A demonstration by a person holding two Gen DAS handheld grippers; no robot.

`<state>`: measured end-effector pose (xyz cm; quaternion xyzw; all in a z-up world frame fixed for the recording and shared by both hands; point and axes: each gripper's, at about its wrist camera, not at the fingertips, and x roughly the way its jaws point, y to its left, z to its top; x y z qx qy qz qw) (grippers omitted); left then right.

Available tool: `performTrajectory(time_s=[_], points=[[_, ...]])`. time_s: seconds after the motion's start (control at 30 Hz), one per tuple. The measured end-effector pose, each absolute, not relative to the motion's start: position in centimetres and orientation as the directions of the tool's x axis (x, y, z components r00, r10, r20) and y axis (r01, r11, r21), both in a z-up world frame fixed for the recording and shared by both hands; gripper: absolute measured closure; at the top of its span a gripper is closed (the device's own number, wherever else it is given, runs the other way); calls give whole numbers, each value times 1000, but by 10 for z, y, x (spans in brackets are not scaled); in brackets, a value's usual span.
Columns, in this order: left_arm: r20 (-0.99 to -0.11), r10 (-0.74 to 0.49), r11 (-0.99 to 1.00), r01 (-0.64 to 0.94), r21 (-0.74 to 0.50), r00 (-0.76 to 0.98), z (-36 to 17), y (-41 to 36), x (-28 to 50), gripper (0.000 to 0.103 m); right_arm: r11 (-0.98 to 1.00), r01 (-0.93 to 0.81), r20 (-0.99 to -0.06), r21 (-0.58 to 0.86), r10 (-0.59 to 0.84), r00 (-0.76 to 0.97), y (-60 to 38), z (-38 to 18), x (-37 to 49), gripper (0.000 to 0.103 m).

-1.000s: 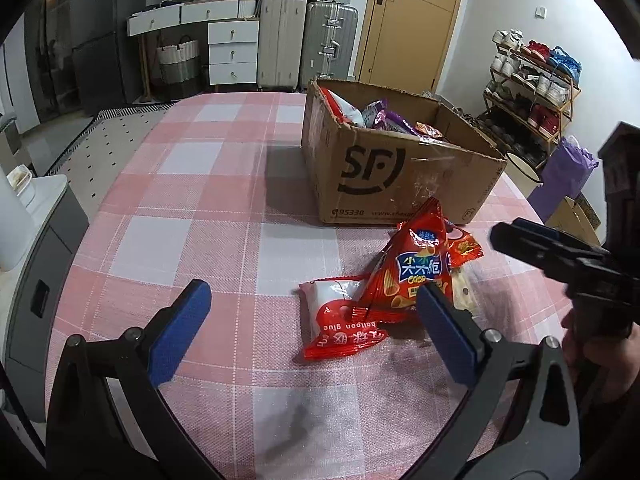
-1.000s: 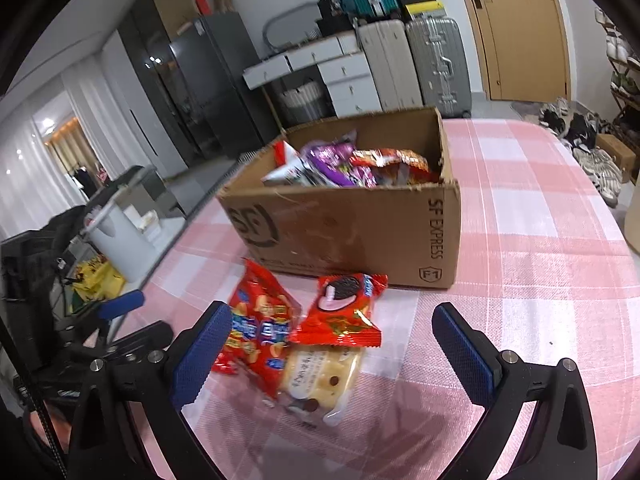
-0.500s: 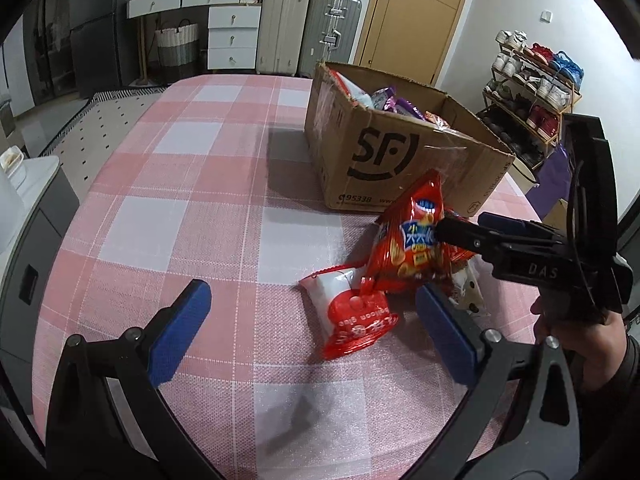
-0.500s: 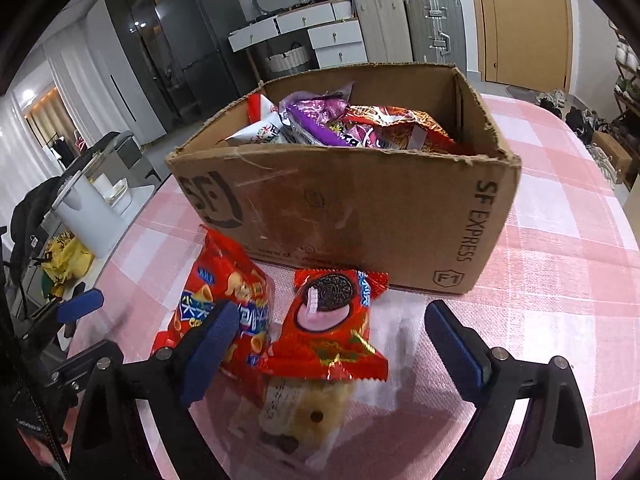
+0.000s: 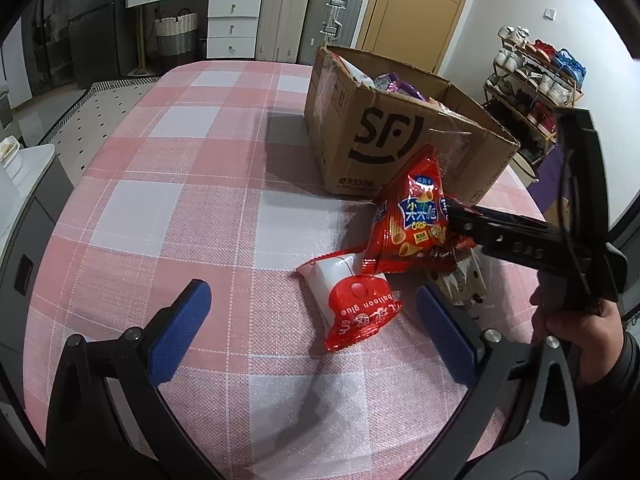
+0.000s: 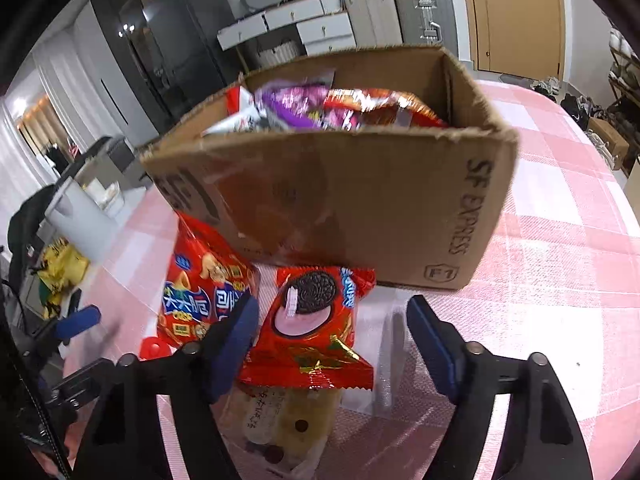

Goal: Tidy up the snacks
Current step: 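Lower the right gripper onto the red Oreo pack and close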

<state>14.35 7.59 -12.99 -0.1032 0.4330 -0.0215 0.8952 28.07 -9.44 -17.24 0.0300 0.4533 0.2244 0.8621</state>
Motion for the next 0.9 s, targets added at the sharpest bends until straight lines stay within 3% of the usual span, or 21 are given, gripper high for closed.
performTrajectory(time_s=[0.13, 0.17, 0.3, 0.9], points=[[-773, -127, 978, -52, -202, 621, -131, 76, 142, 1, 892, -379, -778, 245, 414, 472, -87, -178, 279, 40], [-774, -126, 978, -54, -203, 620, -131, 77, 142, 1, 889, -387, -779, 246, 419, 467, -84, -178, 279, 48], [-778, -127, 976, -60, -207, 615, -132, 79, 141, 1, 875, -406, -771, 263, 444, 457, -85, -182, 279, 58], [-797, -121, 980, -56, -190, 592, -138, 71, 143, 1, 817, -438, -640, 376, 571, 514, -141, -140, 226, 58]])
